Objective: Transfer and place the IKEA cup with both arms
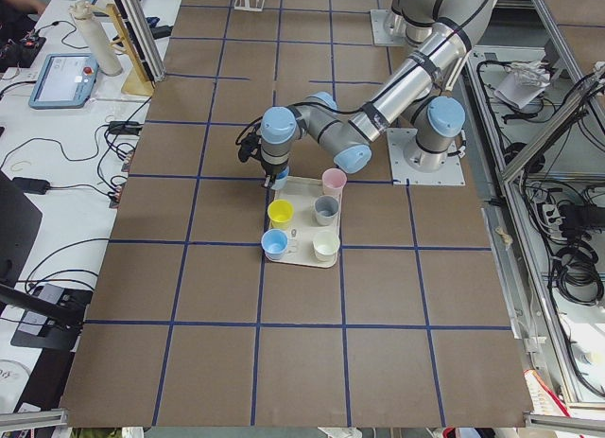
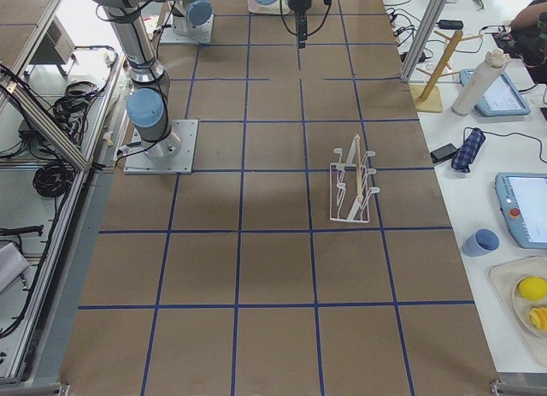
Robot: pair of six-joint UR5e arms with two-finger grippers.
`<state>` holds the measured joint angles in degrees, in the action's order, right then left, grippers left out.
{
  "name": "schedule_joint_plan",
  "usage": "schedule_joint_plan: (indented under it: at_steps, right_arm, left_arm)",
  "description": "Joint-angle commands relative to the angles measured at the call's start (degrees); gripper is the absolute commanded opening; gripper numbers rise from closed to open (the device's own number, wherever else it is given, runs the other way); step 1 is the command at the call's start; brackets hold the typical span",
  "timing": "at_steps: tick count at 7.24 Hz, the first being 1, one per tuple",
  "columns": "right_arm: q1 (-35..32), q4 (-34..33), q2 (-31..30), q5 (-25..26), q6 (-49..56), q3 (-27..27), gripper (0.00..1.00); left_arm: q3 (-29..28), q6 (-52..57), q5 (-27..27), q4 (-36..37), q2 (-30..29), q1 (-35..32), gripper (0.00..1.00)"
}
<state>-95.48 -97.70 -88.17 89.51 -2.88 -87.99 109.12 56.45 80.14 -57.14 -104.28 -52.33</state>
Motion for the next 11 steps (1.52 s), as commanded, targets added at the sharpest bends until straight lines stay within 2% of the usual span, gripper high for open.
schedule_joint_plan:
  at_steps: [1, 4, 6, 9, 10, 11]
  right_arm:
    - [-0.1, -1.3, -0.2, -0.3, 0.2, -0.2, 1.0]
    - [-0.1, -0.4, -0.2, -0.6, 0.1, 0.4, 1.0]
    - [0.2, 9.1, -0.3, -0.4, 0.2, 2.5, 1.0]
    - [0.0, 9.7, -0.2, -0.1, 0.2, 2.6, 1.0]
    - [0.0, 9.8, -0.2, 0.0, 0.2, 2.6, 1.0]
    - [-0.1, 9.7, -0.2, -0.1, 0.2, 2.6, 1.0]
  left_arm:
    - [1.0, 0.2, 0.1, 0.2, -0.6, 0.6, 0.0]
    - [1.4, 0.1, 0.2, -0.4, -0.2, 0.4, 0.0]
    - [1.5, 0.1, 0.7, -0.9, -0.2, 0.5, 0.0]
    - [1.9, -0.1, 0.8, -1.0, -0.5, 0.5, 0.0]
    - [1.9, -0.1, 0.8, -1.0, -0.5, 0.5, 0.36]
    - [1.7, -0.7, 0.5, -1.9, -0.7, 0.5, 0.78]
